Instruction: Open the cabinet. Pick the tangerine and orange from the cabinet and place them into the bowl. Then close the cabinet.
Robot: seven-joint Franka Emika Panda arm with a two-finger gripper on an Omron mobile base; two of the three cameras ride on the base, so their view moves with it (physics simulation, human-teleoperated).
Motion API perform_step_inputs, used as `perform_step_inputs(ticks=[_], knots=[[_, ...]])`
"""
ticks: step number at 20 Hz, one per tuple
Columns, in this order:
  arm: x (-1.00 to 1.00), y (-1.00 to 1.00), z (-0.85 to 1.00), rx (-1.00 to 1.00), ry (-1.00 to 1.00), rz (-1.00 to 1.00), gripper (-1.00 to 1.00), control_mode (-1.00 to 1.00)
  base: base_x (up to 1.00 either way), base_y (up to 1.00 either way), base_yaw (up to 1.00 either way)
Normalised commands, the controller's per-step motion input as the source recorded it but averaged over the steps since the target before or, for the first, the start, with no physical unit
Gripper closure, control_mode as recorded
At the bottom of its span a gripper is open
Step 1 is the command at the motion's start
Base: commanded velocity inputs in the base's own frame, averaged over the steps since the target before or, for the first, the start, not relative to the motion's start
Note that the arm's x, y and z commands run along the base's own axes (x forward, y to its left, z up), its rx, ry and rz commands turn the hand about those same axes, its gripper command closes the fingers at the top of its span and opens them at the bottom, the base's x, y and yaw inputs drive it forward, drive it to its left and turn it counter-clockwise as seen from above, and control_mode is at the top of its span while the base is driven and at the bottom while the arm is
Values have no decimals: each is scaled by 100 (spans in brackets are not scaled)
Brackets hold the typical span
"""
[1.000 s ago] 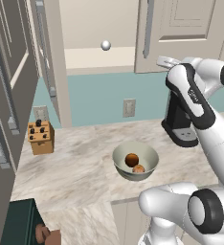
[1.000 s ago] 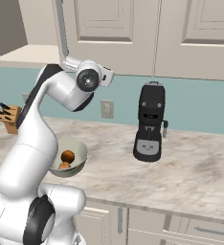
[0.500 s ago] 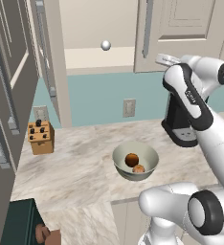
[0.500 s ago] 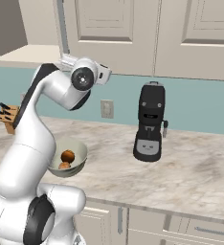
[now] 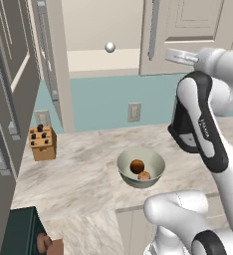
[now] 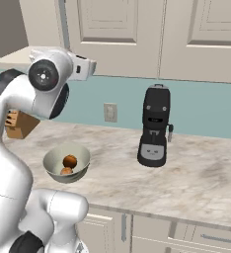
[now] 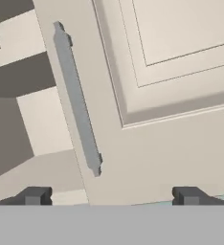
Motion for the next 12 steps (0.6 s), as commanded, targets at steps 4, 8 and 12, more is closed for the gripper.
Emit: perform_step_inputs(ticks=[4, 8, 12], knots=[[-100, 21, 0, -20, 0, -1, -100, -100, 0, 0, 0], [-100, 37, 0, -19, -12, -1, -100, -100, 0, 0, 0], [-100, 61, 0, -25, -31, 0, -100, -100, 0, 0, 0]])
